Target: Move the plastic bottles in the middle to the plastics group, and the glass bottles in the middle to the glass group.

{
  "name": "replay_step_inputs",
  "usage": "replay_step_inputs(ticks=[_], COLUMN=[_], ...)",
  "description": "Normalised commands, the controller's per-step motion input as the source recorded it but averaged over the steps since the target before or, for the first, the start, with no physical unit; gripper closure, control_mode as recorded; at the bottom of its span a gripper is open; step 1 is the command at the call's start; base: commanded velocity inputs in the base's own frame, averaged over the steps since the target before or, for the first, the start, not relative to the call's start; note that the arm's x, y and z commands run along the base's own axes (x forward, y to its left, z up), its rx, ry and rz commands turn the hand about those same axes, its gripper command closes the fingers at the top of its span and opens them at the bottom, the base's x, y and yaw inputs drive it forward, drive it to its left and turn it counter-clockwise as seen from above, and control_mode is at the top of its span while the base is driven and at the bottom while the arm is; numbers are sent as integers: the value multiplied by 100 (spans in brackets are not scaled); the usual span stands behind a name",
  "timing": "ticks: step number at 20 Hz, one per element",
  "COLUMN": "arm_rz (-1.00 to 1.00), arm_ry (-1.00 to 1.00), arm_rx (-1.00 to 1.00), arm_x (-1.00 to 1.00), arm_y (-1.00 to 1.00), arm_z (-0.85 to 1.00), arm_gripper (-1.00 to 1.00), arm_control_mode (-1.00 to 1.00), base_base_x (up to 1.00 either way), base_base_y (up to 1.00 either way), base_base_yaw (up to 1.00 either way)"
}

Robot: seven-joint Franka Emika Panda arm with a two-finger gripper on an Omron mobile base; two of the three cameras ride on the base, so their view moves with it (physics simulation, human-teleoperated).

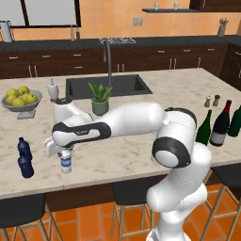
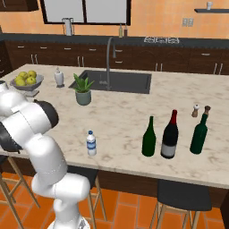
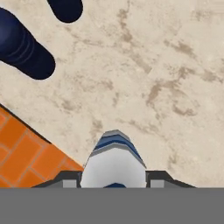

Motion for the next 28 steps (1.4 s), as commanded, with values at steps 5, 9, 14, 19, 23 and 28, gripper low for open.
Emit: replay_step_inputs(ticks=[5,9,14,19,23,28], arm_rz=[3,0,-3,-2,0,0], arm_ry=[0,0,0,0,0,0], arm_rx=[0,0,0,0,0,1], arm_x=[10,43,64,61,29,17], arm_y=[64,17,0,36,40,42], arm_z=[0,0,0,0,-5,-15], arm_gripper=[100,100,100,100,100,100], arm_control_mode=[-100,-100,-100,-100,-100,-100], base_base_x=[0,0,0,0,0,0], base_base_y=[0,0,0,0,0,0], base_base_yaw=[0,0,0,0,0,0])
